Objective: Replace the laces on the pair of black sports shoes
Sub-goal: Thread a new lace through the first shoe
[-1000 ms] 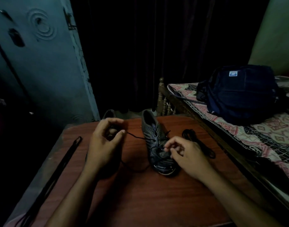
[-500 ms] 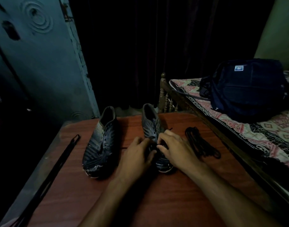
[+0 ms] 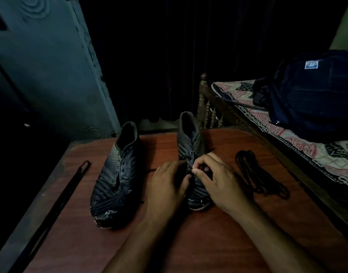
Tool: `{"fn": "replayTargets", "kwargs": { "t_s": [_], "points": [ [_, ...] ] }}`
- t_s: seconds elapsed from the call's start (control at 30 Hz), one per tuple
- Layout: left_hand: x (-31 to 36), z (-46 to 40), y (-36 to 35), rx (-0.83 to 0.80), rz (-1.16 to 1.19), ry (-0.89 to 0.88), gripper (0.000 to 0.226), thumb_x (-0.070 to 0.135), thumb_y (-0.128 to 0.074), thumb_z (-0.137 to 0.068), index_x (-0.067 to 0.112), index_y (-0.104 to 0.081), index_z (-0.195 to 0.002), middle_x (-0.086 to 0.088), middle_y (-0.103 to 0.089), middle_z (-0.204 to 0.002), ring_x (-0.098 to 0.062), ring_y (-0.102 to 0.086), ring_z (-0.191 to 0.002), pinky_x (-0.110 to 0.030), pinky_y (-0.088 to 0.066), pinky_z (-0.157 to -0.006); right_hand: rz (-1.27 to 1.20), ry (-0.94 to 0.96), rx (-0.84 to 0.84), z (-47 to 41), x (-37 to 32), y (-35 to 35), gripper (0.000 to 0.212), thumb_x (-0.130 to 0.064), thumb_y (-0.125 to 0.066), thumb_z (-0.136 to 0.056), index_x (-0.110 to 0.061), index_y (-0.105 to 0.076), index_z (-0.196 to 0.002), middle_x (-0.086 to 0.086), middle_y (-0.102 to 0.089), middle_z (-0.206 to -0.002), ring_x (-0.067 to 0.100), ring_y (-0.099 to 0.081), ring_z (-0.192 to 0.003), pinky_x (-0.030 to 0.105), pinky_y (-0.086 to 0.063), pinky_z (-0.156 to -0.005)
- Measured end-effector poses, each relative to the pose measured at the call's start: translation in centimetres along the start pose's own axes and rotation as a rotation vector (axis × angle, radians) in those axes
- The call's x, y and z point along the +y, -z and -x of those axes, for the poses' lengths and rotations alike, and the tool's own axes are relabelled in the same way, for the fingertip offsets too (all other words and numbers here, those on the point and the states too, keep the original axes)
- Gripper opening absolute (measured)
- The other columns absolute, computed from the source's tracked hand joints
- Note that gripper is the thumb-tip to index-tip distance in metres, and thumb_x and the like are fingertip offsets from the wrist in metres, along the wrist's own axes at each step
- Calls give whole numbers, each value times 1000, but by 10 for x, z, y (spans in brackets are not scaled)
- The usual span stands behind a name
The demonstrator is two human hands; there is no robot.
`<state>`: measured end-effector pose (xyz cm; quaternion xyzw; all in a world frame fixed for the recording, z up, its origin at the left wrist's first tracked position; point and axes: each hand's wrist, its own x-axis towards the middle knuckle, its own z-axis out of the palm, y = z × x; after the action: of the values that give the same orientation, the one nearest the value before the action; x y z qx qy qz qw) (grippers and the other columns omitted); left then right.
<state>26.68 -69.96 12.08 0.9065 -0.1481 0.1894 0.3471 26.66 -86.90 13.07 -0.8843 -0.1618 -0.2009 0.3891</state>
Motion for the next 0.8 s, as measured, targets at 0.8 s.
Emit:
{"fn": "replayTargets", "kwargs": {
  "t_s": [0.8],
  "points": [
    [15,7,11,-55,-179,-6,14,39,-54,-102,37,-51,-115,13,-53,-113,-18,-65,-87,-37,-51,-63,-117,-67,-80,4,-3,1,18,-22,-78,-81,-29,-62,-86,-16,-59,-97,3,-51,-107,11,-35,-90]
  ]
}}
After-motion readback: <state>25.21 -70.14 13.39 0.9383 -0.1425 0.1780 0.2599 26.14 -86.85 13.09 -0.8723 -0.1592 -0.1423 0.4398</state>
